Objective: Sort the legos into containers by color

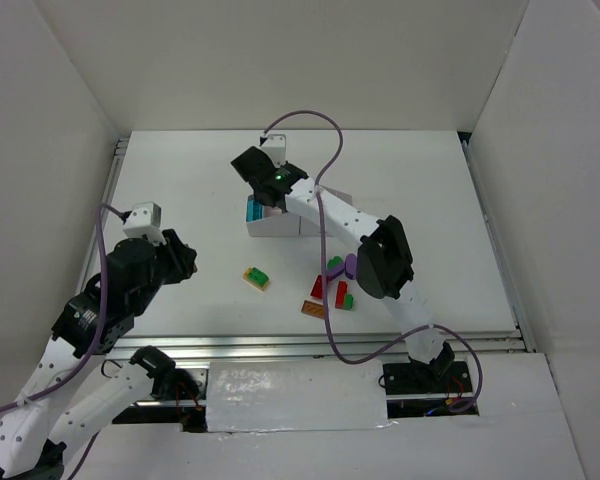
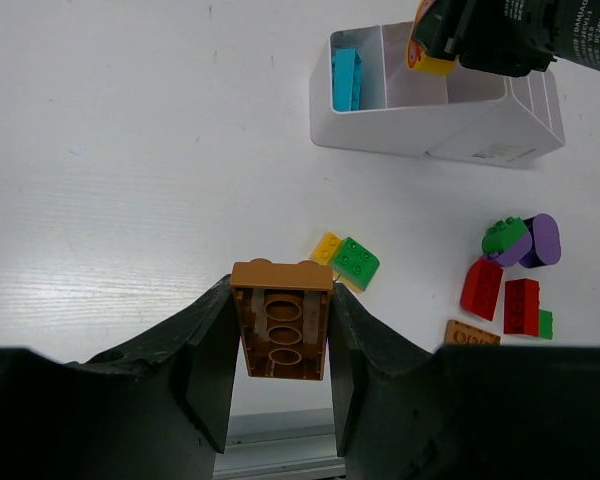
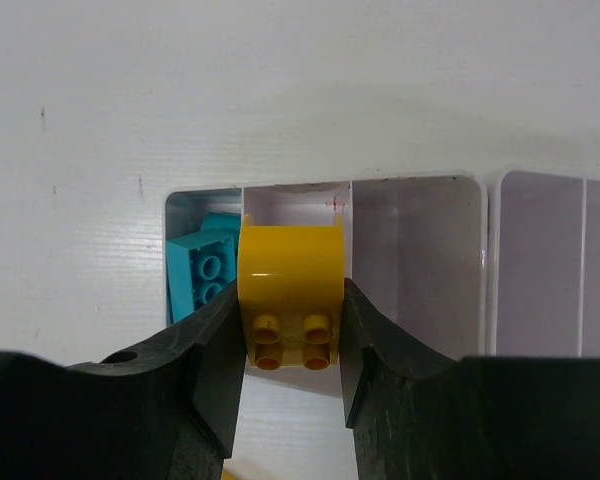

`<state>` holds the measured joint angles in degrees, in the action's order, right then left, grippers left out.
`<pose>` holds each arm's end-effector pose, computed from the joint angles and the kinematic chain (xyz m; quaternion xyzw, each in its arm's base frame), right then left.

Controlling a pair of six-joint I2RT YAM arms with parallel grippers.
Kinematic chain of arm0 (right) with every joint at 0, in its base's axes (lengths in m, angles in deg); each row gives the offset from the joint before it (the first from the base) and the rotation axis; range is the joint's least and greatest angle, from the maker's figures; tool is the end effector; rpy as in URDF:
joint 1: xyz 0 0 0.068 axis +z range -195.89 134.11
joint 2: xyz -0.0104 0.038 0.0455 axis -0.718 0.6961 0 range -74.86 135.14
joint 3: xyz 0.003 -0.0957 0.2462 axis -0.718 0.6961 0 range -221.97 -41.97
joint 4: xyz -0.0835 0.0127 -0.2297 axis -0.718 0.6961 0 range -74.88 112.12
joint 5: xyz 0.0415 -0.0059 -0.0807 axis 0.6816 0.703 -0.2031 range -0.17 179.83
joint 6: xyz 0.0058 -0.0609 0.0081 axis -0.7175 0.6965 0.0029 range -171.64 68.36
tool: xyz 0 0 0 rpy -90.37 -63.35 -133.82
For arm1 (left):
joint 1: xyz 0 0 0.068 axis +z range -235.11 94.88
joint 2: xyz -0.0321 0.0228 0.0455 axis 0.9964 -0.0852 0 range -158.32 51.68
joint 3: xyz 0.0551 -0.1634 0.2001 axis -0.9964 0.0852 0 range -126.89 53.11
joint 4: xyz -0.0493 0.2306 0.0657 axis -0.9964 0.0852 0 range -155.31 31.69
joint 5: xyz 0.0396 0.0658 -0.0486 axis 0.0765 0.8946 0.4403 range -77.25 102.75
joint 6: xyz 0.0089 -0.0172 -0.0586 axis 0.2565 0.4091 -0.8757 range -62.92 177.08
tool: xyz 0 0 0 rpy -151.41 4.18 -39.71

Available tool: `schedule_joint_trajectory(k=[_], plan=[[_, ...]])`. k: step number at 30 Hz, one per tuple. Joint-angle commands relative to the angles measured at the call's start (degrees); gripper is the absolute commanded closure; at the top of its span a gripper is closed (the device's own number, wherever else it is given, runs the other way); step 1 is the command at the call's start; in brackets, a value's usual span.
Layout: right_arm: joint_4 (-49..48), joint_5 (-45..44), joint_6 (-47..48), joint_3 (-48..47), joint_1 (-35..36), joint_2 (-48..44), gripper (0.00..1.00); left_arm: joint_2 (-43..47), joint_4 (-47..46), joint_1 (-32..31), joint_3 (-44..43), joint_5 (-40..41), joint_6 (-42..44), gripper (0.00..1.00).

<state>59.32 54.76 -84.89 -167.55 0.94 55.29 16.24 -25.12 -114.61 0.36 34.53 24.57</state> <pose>0.3544 0.3387 0.2658 -0.0001 0.8988 0.0001 0.4384 0.1123 -0.0437 0.3407 -0.1259 0.8153 -0.1447 0.5464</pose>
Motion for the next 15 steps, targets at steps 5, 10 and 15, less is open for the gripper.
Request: schedule_joint_trajectory(k=[5, 10, 15], plan=[[-1.6, -0.9, -0.3, 1.5, -0.1, -1.2, 0.75, 0.3, -2.8, 0.0, 0.3, -1.0, 1.7, 1.00], [-1.7, -0.7, -0.3, 1.9, 0.0, -2.3, 0.50, 0.2, -2.8, 0.1, 0.3, -1.2, 1.8, 1.00], [-1.6, -0.4, -0.1, 1.6, 0.0, -2.9, 0.42, 0.5, -2.9, 0.1, 0.3, -1.3, 1.8, 1.00]])
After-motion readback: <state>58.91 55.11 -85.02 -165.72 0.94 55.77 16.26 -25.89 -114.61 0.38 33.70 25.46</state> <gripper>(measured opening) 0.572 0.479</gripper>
